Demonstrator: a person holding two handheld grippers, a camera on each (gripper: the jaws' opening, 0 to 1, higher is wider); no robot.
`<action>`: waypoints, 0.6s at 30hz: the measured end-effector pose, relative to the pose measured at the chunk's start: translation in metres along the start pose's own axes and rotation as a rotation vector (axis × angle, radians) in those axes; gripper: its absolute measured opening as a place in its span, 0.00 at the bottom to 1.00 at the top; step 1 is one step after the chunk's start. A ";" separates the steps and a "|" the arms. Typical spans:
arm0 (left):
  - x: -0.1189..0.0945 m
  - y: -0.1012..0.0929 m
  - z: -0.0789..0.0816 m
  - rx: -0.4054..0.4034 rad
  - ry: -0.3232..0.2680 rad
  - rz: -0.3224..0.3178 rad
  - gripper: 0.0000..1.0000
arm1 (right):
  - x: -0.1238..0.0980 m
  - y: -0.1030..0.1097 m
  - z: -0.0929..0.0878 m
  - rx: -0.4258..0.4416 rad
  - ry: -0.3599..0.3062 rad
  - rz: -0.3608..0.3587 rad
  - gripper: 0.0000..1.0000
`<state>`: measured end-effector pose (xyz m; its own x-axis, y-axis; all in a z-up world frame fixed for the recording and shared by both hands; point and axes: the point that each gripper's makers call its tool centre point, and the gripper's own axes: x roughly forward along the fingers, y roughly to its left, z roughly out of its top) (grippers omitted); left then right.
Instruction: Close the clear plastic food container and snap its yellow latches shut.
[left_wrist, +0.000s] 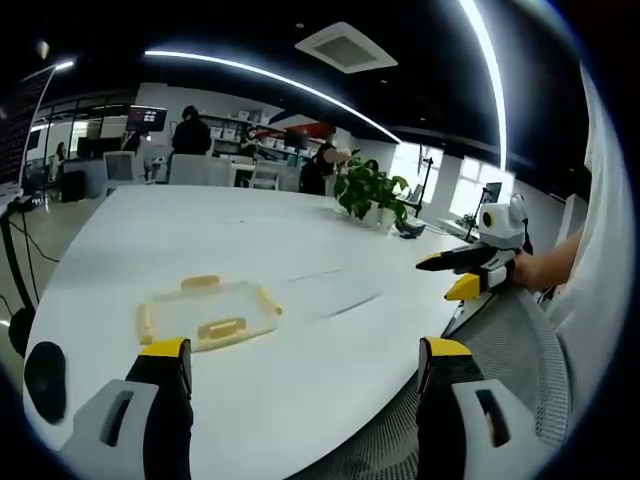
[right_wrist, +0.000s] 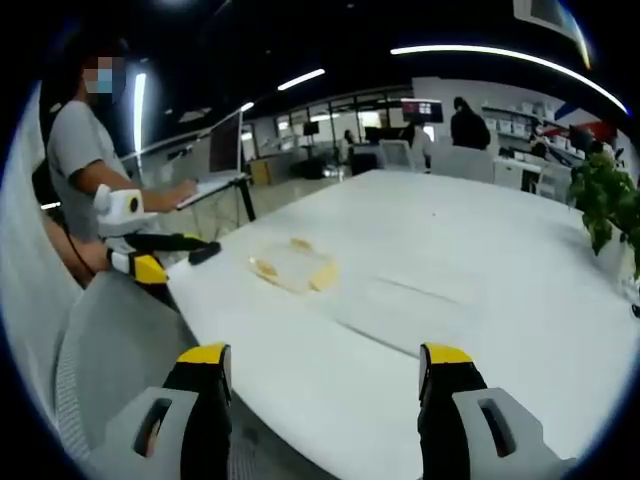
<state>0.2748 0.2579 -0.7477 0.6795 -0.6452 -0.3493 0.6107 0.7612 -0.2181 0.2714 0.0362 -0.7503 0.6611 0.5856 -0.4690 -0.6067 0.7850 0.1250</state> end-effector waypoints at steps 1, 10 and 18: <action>0.000 0.000 0.000 0.000 -0.001 -0.001 0.95 | 0.000 0.000 0.000 0.001 0.001 0.000 0.77; 0.000 -0.001 0.000 0.000 0.000 -0.006 0.95 | 0.000 0.001 0.000 -0.011 0.005 0.002 0.77; -0.001 -0.001 0.001 -0.005 0.002 -0.011 0.95 | 0.000 0.002 0.001 -0.022 0.008 0.004 0.77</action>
<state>0.2739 0.2574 -0.7467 0.6720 -0.6530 -0.3492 0.6158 0.7547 -0.2262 0.2712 0.0382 -0.7490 0.6551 0.5868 -0.4759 -0.6188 0.7781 0.1077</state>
